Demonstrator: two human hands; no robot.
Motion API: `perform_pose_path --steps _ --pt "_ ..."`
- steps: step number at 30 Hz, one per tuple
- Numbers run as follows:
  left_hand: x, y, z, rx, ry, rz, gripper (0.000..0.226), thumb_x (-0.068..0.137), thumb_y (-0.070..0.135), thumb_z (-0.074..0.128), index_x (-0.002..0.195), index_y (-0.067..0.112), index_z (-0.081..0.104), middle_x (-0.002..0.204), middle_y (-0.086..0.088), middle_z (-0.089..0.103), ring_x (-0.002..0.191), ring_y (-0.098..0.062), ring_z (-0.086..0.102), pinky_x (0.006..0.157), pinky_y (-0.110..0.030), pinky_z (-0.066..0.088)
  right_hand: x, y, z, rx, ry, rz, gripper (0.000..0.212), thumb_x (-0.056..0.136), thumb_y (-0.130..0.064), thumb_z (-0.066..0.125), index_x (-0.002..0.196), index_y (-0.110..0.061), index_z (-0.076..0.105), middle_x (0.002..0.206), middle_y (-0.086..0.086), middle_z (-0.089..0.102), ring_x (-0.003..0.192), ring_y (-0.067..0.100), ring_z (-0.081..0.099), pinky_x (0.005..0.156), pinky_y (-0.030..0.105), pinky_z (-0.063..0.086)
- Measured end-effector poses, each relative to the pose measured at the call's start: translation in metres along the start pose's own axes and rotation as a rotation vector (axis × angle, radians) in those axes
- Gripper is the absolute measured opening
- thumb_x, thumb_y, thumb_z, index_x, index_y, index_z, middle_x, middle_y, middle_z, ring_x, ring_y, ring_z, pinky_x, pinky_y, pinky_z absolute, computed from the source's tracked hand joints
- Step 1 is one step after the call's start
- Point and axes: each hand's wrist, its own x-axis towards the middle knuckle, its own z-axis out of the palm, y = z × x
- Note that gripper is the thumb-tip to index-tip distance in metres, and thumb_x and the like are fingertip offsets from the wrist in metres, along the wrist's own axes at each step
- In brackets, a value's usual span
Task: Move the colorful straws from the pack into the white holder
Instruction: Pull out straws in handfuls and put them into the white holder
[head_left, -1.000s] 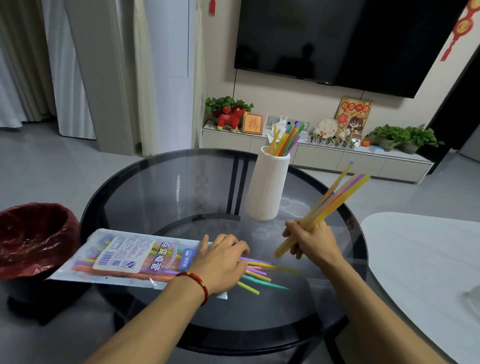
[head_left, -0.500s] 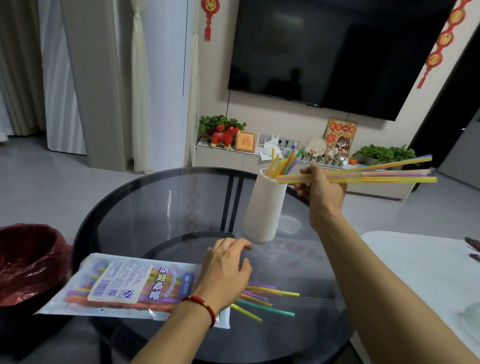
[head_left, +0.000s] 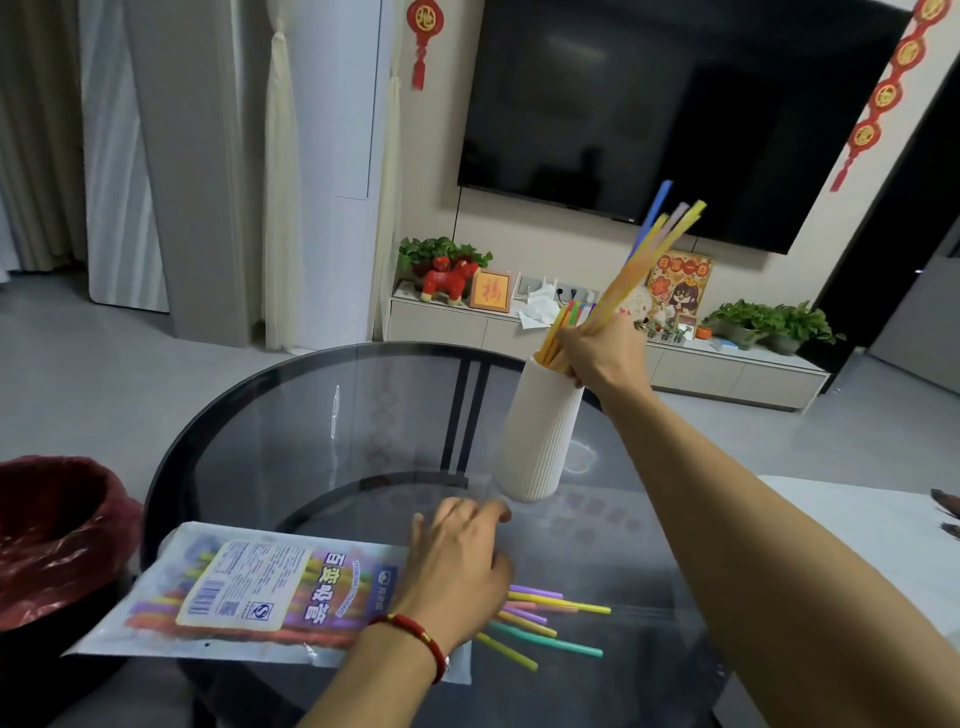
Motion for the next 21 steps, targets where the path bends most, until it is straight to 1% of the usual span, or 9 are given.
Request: perform_pose_path --steps 3,6,8,10,12,14,16,18,21 --pt "0.0 -0.002 -0.001 -0.009 0.003 -0.017 0.042 0.093 0.023 0.053 0.134 0.031 0.048 0.133 0.006 0.052 0.133 -0.016 0.039 0.117 -0.049 0.028 0.001 -0.005 -0.001 -0.035 -0.052 0.018 0.018 0.091 -0.024 0.072 0.089 -0.005 0.071 0.077 0.012 0.072 0.052 0.02 0.065 0.046 0.03 0.056" --pt "0.0 -0.003 -0.002 -0.026 0.007 -0.027 0.042 0.092 0.022 0.054 0.132 0.032 0.048 0.133 0.006 0.052 0.132 -0.016 0.041 0.116 -0.049 0.03 0.003 -0.01 -0.005 -0.052 -0.03 -0.022 0.023 0.088 -0.023 0.073 0.077 -0.002 0.071 0.075 0.02 0.074 0.047 0.019 0.061 0.043 0.029 0.055" --pt "0.0 -0.004 -0.003 -0.031 0.007 -0.03 0.042 0.092 0.021 0.055 0.133 0.032 0.048 0.133 0.006 0.052 0.132 -0.016 0.041 0.115 -0.049 0.032 0.004 -0.013 -0.008 -0.053 0.015 -0.072 0.03 0.087 -0.024 0.073 0.08 0.005 0.072 0.084 0.027 0.077 0.057 0.025 0.065 0.059 0.045 0.064" --pt "0.0 -0.004 -0.005 -0.039 0.006 -0.032 0.043 0.092 0.02 0.054 0.133 0.031 0.048 0.134 0.005 0.052 0.132 -0.016 0.04 0.115 -0.049 0.032 0.006 -0.015 -0.012 -0.047 0.059 -0.13 0.031 0.087 -0.028 0.078 0.094 0.001 0.073 0.097 0.023 0.077 0.08 0.028 0.07 0.079 0.05 0.063" --pt "0.0 -0.004 -0.007 -0.04 0.011 -0.028 0.043 0.092 0.019 0.053 0.133 0.03 0.048 0.133 0.005 0.053 0.131 -0.016 0.04 0.115 -0.048 0.033 0.005 -0.016 -0.014 -0.077 0.103 -0.214 0.047 0.087 -0.033 0.08 0.123 -0.006 0.066 0.12 0.016 0.069 0.1 0.024 0.063 0.087 0.04 0.056" --pt "0.0 -0.004 -0.008 -0.035 0.02 -0.022 0.042 0.092 0.02 0.052 0.133 0.029 0.049 0.13 0.006 0.054 0.129 -0.015 0.041 0.113 -0.048 0.033 0.002 -0.014 -0.016 -0.125 0.158 -0.347 0.061 0.091 -0.033 0.076 0.143 -0.012 0.051 0.135 0.014 0.057 0.11 0.019 0.052 0.091 0.033 0.045" --pt "0.0 -0.004 -0.008 -0.028 0.022 -0.02 0.04 0.093 0.021 0.051 0.131 0.029 0.048 0.128 0.006 0.055 0.128 -0.016 0.042 0.112 -0.048 0.034 0.001 -0.008 -0.014 -0.269 0.08 -0.469 0.061 0.1 -0.033 0.064 0.153 -0.013 0.043 0.152 0.014 0.049 0.13 0.024 0.048 0.106 0.041 0.043" --pt "0.0 -0.004 -0.009 -0.027 0.019 -0.021 0.038 0.093 0.021 0.051 0.131 0.029 0.048 0.127 0.006 0.055 0.127 -0.016 0.042 0.111 -0.048 0.035 -0.001 0.001 -0.01 -0.426 -0.112 -0.504 0.055 0.107 -0.032 0.051 0.156 -0.007 0.041 0.163 0.016 0.042 0.148 0.031 0.038 0.121 0.047 0.03" --pt "0.001 -0.004 -0.009 -0.028 0.017 -0.02 0.038 0.094 0.022 0.052 0.13 0.03 0.048 0.127 0.006 0.055 0.127 -0.016 0.042 0.11 -0.046 0.036 -0.002 0.006 -0.011 -0.464 -0.217 -0.546 0.053 0.109 -0.024 0.048 0.157 -0.002 0.04 0.163 0.019 0.041 0.151 0.033 0.034 0.123 0.045 0.026"
